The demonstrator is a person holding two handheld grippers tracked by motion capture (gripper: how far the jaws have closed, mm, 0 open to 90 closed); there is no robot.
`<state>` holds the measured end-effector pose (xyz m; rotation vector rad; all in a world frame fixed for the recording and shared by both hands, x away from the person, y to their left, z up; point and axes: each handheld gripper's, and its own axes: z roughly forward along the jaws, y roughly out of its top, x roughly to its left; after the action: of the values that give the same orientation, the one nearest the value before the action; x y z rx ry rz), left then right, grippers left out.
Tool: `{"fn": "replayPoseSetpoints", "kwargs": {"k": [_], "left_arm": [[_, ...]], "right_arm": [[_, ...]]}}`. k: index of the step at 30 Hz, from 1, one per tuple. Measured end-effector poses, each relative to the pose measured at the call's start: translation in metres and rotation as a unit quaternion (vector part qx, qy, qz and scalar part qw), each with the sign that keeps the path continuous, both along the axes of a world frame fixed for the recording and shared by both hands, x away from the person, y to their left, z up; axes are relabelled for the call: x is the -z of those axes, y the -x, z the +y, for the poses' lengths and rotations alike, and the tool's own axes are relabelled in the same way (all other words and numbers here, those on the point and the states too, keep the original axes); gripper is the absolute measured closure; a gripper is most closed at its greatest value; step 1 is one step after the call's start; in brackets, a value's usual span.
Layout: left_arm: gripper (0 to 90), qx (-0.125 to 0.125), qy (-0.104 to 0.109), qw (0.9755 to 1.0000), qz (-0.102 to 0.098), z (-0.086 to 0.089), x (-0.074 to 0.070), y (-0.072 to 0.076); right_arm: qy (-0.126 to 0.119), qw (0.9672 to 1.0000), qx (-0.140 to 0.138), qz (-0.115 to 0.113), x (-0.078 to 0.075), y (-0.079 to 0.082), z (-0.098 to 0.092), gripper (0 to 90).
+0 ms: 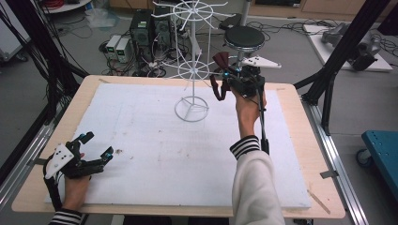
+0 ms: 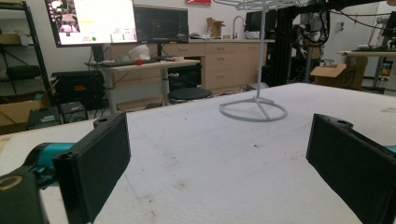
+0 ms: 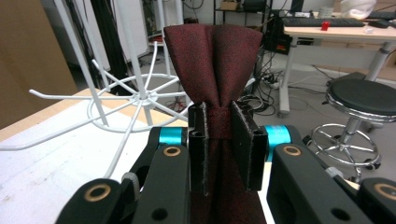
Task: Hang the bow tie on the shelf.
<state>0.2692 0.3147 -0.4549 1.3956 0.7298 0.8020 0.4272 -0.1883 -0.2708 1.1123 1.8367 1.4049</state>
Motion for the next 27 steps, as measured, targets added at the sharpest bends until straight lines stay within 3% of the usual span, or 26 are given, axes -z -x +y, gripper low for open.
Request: {"fn": "replayPoseSetpoints", "kwargs": {"k": [27], "left_arm": [[6.8,0.000,0.001,1.0000,0.001,0.000,0.000,0.000]], "right_arm": [[0.004,0.9994,-0.031,0.015,0.008,-0.005,0.019,76.2]]}}
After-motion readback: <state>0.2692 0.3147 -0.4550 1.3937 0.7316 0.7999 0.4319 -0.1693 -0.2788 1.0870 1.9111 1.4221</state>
